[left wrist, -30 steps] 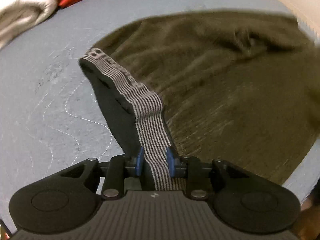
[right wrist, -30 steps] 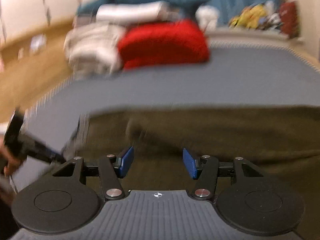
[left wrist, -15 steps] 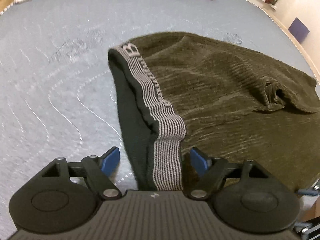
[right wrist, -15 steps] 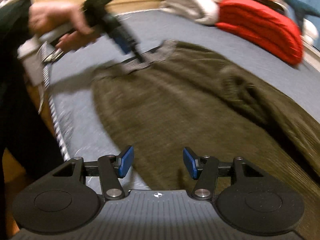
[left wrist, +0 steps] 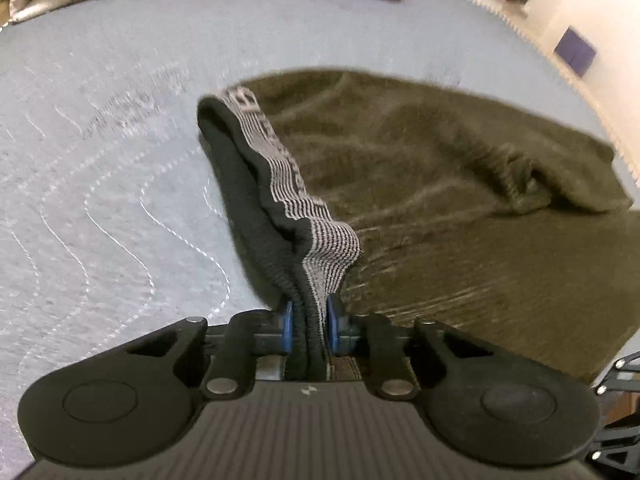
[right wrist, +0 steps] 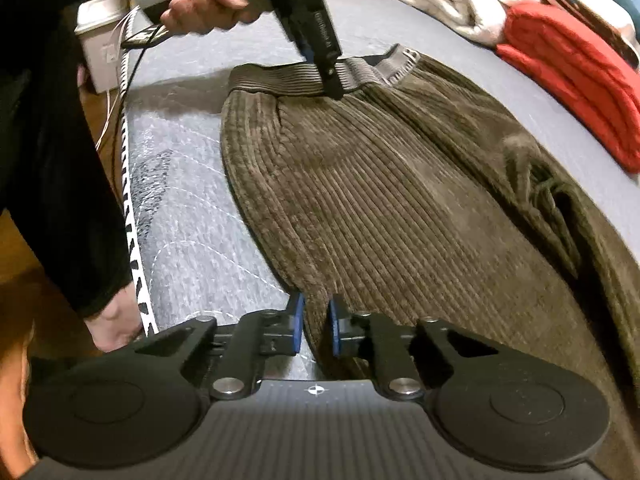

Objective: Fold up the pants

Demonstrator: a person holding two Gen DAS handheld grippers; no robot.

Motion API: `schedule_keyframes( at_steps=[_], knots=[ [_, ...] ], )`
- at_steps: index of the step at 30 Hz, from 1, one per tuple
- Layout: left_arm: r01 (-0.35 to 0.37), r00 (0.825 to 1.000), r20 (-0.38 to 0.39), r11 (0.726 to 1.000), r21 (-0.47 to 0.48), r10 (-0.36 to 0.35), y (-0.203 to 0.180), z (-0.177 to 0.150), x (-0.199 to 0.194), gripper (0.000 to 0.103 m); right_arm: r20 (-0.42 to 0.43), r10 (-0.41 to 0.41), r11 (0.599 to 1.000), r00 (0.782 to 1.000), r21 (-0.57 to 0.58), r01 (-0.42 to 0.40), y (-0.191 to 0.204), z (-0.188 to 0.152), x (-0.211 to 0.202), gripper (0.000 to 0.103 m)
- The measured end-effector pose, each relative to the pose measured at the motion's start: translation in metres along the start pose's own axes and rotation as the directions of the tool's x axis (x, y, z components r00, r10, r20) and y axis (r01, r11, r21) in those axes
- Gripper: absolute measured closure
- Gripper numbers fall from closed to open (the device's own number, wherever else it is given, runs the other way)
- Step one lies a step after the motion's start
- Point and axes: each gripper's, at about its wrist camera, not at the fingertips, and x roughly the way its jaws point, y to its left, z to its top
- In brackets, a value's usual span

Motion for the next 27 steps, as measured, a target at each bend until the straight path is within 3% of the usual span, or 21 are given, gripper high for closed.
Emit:
schedule_keyframes(
  at_steps=[2,5,7,9,12,13,15,18,20,21,23,25,27],
  knots=[
    [-0.004,1.000,0.012,1.000,0.013,0.004,0.000,-0.002,-0.010,0.087,0.021,0.011,1.000,1.000,0.001,-0.011,0.000,0.004,-0.005,0.091],
    [-0.037,0.999,-0.031,0.999,0.037,0.038,-0.001,-0.007,-0.003,0.085,0.032,0.030,1.000,0.999,-0.001,-0.030,-0.001,0.004,-0.011,0.091],
    [-0.071,0.996,-0.052,0.996,0.050,0.073,-0.003,-0.009,0.006,0.074,0.017,0.031,1.000,0.999,0.003,-0.031,-0.002,0.001,-0.009,0.091],
    [-0.099,0.995,-0.017,0.994,0.053,0.100,-0.005,-0.005,0.000,0.066,-0.002,0.032,0.999,0.999,0.026,-0.032,-0.005,0.000,-0.005,0.089],
    [-0.197,0.975,0.120,0.976,0.094,0.185,-0.014,0.002,-0.017,0.056,0.027,0.026,0.997,0.999,0.074,-0.028,-0.013,0.004,-0.014,0.084],
    [-0.190,0.973,0.152,0.976,0.107,0.173,-0.018,0.003,-0.021,0.056,0.047,0.027,0.994,0.999,0.106,-0.032,-0.018,0.005,-0.019,0.082],
    [-0.096,0.982,0.171,0.989,0.116,0.075,-0.025,0.006,-0.024,0.056,0.099,0.019,0.980,0.995,0.194,-0.038,-0.031,0.008,-0.030,0.065],
    [0.006,0.993,0.114,0.987,0.158,-0.024,-0.038,0.005,-0.010,0.057,0.139,0.007,0.946,0.990,0.319,-0.052,-0.049,0.007,-0.034,0.057],
    [-0.014,1.000,-0.018,0.982,0.190,0.017,-0.045,0.001,0.018,0.058,0.123,0.002,0.918,0.992,0.393,-0.051,-0.060,0.004,-0.030,0.054],
    [-0.041,0.997,-0.057,0.976,0.216,0.055,-0.048,-0.002,0.028,0.065,0.102,0.004,0.905,0.995,0.424,-0.048,-0.064,0.002,-0.026,0.052],
    [-0.057,0.996,-0.048,0.967,0.249,0.071,-0.055,-0.001,0.028,0.065,0.025,-0.001,0.873,1.000,0.487,-0.011,-0.073,-0.003,-0.015,0.050],
    [-0.018,1.000,-0.007,0.982,0.189,0.019,-0.054,0.010,0.015,0.064,-0.070,-0.025,0.840,0.997,0.539,0.058,-0.083,-0.010,-0.005,0.050],
    [0.000,0.997,0.079,0.986,0.167,-0.013,-0.057,0.022,-0.004,0.061,-0.097,-0.043,0.810,0.994,0.579,0.092,-0.093,-0.015,-0.006,0.050]
  ],
)
